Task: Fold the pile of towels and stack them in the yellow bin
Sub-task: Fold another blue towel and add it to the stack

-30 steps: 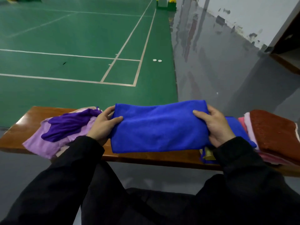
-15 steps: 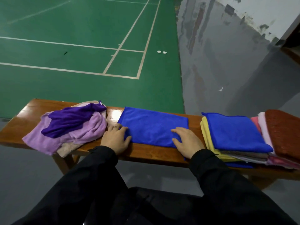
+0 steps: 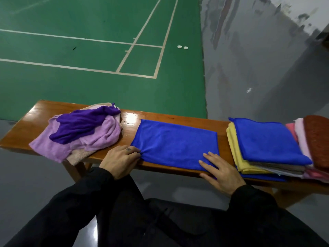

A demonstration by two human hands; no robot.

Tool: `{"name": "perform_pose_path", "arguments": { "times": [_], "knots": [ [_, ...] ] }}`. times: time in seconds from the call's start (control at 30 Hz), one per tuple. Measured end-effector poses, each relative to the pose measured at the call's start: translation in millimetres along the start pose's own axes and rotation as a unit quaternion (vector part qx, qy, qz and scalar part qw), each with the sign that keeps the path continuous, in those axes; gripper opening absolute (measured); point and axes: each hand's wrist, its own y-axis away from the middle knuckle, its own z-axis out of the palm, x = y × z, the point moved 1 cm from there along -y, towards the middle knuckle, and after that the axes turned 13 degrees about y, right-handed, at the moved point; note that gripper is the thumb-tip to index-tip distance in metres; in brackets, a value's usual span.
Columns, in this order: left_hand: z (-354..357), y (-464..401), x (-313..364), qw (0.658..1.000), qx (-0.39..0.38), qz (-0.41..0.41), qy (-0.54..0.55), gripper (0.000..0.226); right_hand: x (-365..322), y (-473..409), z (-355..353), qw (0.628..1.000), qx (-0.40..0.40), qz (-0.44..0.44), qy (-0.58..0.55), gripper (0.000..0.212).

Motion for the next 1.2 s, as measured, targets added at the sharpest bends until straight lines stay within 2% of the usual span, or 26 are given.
{"name": "perform_pose_path", "arguments": {
  "times": [0.1, 0.23, 0.4, 0.5, 0.57, 0.63, 0.67, 0.77, 0.83, 0.93, 1.03, 1.13, 1.2],
  "knots": [
    [2.9, 0.7, 3.8, 1.0, 0.007, 0.011, -0.014, 0.008, -0.6, 4.9, -2.4, 0.998, 0.042, -0.007, -0.035, 0.039],
    [-9.9, -4.7, 15.8, 0.997, 0.054, -0.052, 0.016, 0.014, -2.5, 3.9, -8.6, 0.996, 0.061, 0.017, -0.071, 0.031],
    [-27.3, -22.3, 24.6, 0.985, 0.086, -0.129, 0.08, 0.015, -6.4, -14.0, -36.0, 0.979, 0.089, 0.142, -0.116, 0.011],
    [-36.3, -41.2, 16.9, 0.975, 0.1, -0.166, 0.105, 0.008, -9.8, -37.7, -58.7, 0.955, 0.114, 0.225, -0.155, 0.011],
    [-42.4, -60.5, 11.7, 0.972, 0.107, -0.179, 0.108, 0.007, -5.0, -61.9, -70.6, 0.941, 0.093, 0.278, -0.171, 0.015],
    [-48.7, -85.8, 5.5, 0.969, 0.12, -0.191, 0.104, 0.007, 7.0, -87.8, -82.5, 0.931, 0.096, 0.318, -0.155, 0.02],
    [-53.0, -99.1, 2.6, 0.966, 0.128, -0.198, 0.101, 0.009, 14.4, -99.5, -89.6, 0.926, 0.122, 0.328, -0.141, 0.022],
    [-62.1, -127.9, -3.3, 0.959, 0.169, -0.2, 0.108, 0.013, 27.1, -119.3, -110.6, 0.931, 0.203, 0.287, -0.101, 0.021],
    [-55.7, -126.7, -6.0, 0.964, 0.157, -0.19, 0.097, 0.012, 23.8, -110.5, -110.5, 0.945, 0.228, 0.232, -0.043, 0.018],
    [-26.5, -97.1, -12.0, 0.973, 0.082, -0.196, 0.089, 0.012, 6.1, -71.0, -73.9, 0.97, 0.19, 0.148, 0.035, 0.021],
    [-4.2, -63.5, -19.0, 0.97, 0.049, -0.215, 0.101, 0.023, -11.1, -37.2, -33.9, 0.99, 0.117, 0.074, 0.023, 0.031],
    [-2.2, -44.2, -11.1, 0.971, 0.047, -0.213, 0.095, 0.011, -19.1, -21.6, -20.0, 0.986, 0.151, 0.07, -0.007, 0.027],
    [-6.4, -36.2, -5.8, 0.975, 0.077, -0.193, 0.083, 0.014, -22.6, -19.2, -19.0, 0.982, 0.175, 0.063, -0.019, 0.019]
  ]
}}
